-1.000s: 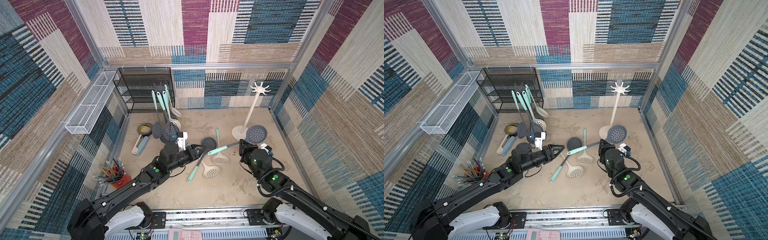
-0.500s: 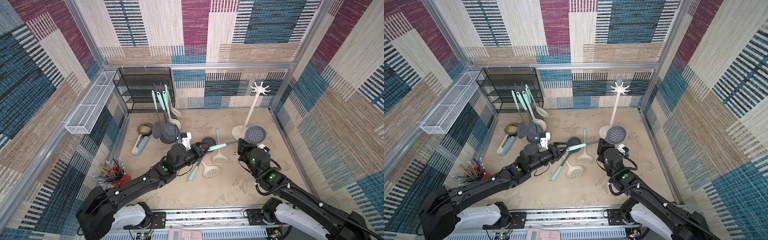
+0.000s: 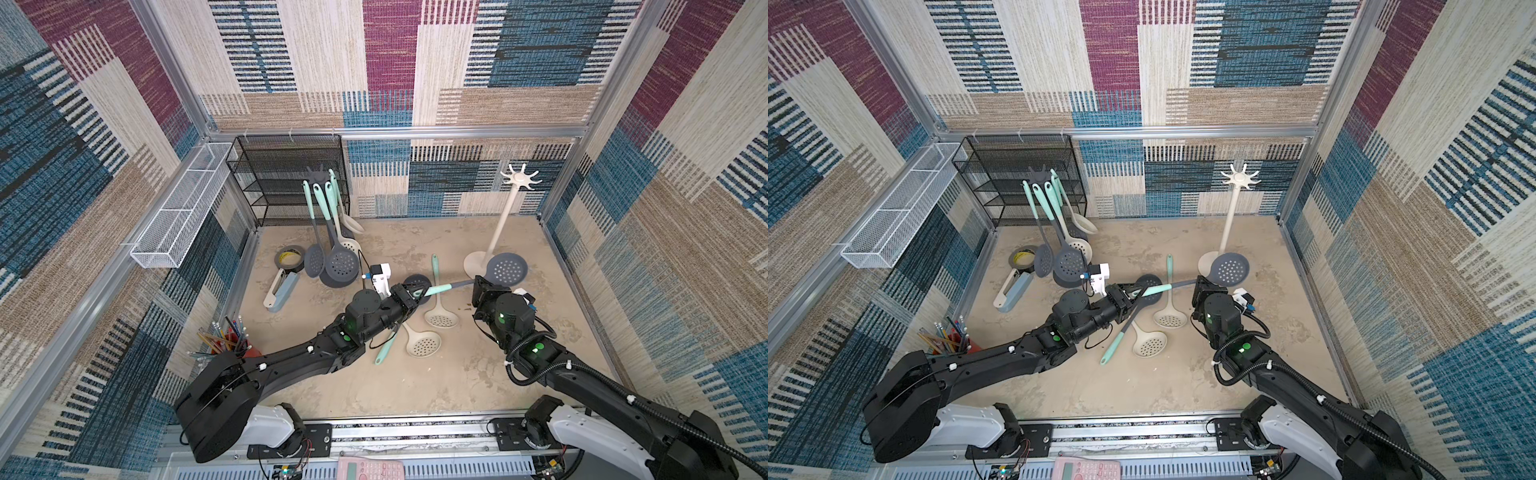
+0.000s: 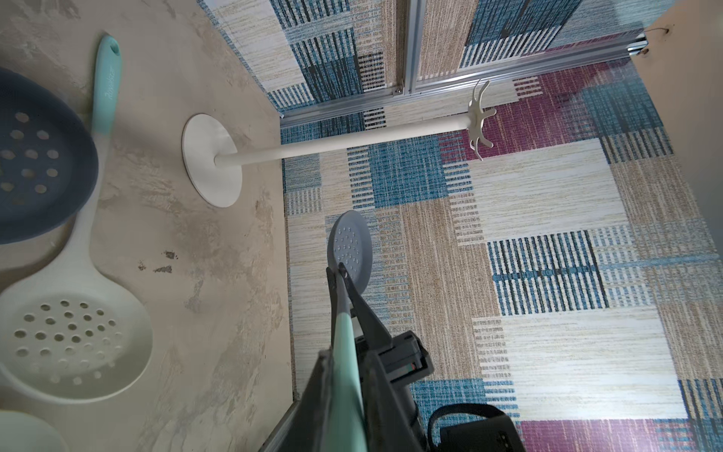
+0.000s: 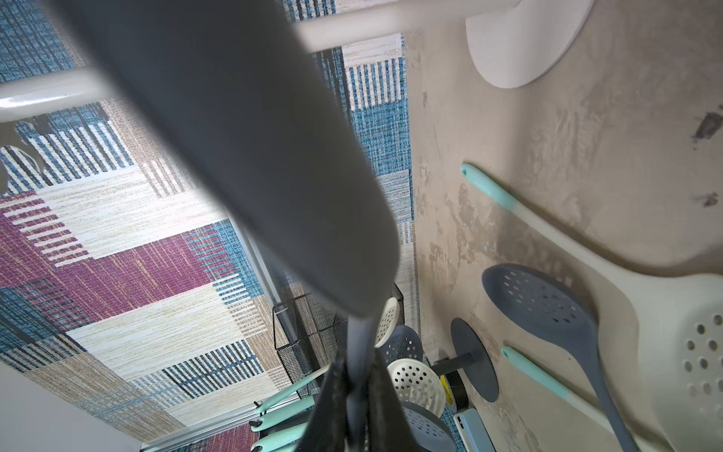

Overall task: Hang the skimmer on the kitchen utensil rack
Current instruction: Pick up the skimmer from the center of the board.

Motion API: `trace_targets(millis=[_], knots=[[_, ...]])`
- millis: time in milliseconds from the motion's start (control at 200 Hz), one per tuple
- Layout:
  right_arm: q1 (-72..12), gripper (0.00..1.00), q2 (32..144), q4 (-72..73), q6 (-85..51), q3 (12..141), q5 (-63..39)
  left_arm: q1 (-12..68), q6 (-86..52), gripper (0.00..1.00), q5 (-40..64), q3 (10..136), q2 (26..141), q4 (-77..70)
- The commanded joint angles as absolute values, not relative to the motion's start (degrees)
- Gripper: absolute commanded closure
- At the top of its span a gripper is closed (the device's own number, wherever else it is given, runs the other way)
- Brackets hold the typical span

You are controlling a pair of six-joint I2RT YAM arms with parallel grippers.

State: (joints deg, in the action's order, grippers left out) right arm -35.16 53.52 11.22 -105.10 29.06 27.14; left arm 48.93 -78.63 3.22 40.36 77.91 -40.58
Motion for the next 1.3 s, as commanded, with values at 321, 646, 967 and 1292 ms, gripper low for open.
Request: trace_targets(millis=[321, 646, 967, 1292], knots=[[-35.1, 0.58, 50.7, 6.4, -99.7, 28.4, 23.8, 48.9, -73.8, 1.00, 0.8, 43.2, 77.4, -38.8], [-35.0, 0.38, 45.1, -5.8, -81.0, 27.8, 17.3, 48.6, -57.7, 1.00, -0.2, 53.9, 77.1, -18.7], [-35.1, 0.34, 37.8, -9.4, -56.6, 26.4, 9.5, 48.0, -46.2, 1.00, 0.4, 60.7, 78.1, -6.5], [-35.0, 0.32, 41.2, -9.3, -23.5, 36.6, 3.4, 46.6, -30.3, 1.00, 8.4, 71.8, 79.5, 10.2]])
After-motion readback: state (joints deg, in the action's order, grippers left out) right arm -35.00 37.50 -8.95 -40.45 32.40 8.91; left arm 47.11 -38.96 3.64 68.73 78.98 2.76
